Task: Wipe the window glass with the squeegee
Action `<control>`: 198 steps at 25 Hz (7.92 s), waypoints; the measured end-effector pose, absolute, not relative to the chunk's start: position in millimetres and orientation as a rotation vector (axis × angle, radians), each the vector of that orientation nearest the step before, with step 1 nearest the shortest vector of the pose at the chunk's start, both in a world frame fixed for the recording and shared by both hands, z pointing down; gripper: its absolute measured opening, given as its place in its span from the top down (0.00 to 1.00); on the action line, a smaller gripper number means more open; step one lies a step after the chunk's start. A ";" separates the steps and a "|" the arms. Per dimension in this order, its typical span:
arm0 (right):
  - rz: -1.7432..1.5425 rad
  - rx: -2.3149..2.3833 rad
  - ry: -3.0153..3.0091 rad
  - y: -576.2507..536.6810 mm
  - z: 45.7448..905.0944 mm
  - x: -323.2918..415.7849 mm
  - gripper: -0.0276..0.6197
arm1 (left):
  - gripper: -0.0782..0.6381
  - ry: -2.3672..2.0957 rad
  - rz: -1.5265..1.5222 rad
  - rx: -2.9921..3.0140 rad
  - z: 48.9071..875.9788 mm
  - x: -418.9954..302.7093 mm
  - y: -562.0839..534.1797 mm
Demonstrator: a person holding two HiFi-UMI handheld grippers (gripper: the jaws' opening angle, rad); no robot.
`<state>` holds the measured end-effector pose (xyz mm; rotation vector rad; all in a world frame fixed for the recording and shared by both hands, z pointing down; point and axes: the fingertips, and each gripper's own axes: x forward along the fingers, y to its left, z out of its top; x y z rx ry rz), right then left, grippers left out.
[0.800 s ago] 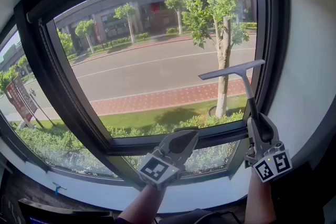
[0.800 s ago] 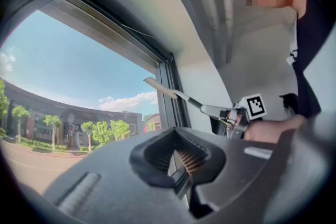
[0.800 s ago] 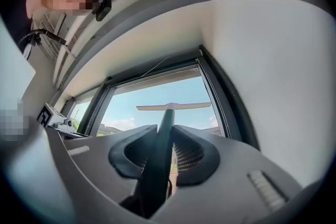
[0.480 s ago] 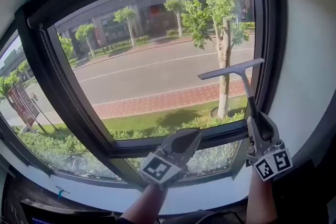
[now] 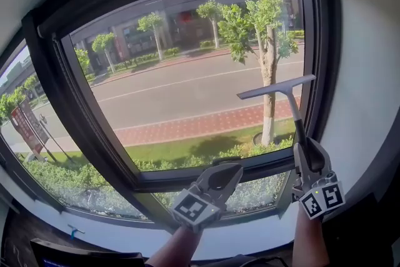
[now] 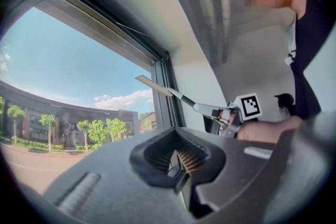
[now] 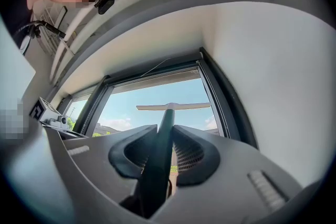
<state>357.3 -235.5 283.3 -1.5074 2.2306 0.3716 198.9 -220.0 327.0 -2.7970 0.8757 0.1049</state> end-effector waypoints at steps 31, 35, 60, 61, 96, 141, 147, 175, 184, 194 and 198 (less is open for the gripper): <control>0.452 -1.446 2.159 -237.2 253.2 361.2 0.81 | 0.89 0.858 0.056 -2.838 349.2 214.7 -203.7; 0.512 -1.417 2.129 -248.4 222.2 362.1 0.81 | 0.89 0.860 0.087 -2.817 347.0 211.6 -215.8; 0.699 -1.408 1.983 -324.2 102.9 371.4 0.81 | 0.89 0.822 0.171 -2.757 300.8 198.7 -257.9; 0.694 -1.408 1.977 -326.6 99.9 371.2 0.81 | 0.89 0.824 0.175 -2.756 299.6 196.9 -259.3; 0.611 -1.327 1.988 -362.8 65.0 383.3 0.80 | 0.89 0.897 0.186 -2.755 294.1 168.3 -261.2; 0.493 -1.490 2.025 -352.3 191.3 374.6 0.81 | 0.89 0.859 0.120 -2.834 334.8 168.4 -239.8; 0.469 -1.503 2.034 -349.0 205.8 373.1 0.81 | 0.89 0.862 0.114 -2.845 339.4 166.3 -236.4; 0.255 -1.586 2.119 -335.2 304.3 358.9 0.81 | 0.89 0.912 0.039 -2.950 376.3 153.4 -201.9; 0.185 -1.603 2.144 -329.5 334.2 359.8 0.81 | 0.89 0.934 0.010 -2.960 382.8 153.0 -194.2; 0.127 -1.633 2.193 -325.0 371.8 360.1 0.81 | 0.89 0.923 -0.032 -2.992 396.0 160.3 -187.7; 0.099 -1.643 2.205 -322.1 390.3 359.4 0.81 | 0.89 0.928 -0.046 -3.005 403.1 161.0 -183.9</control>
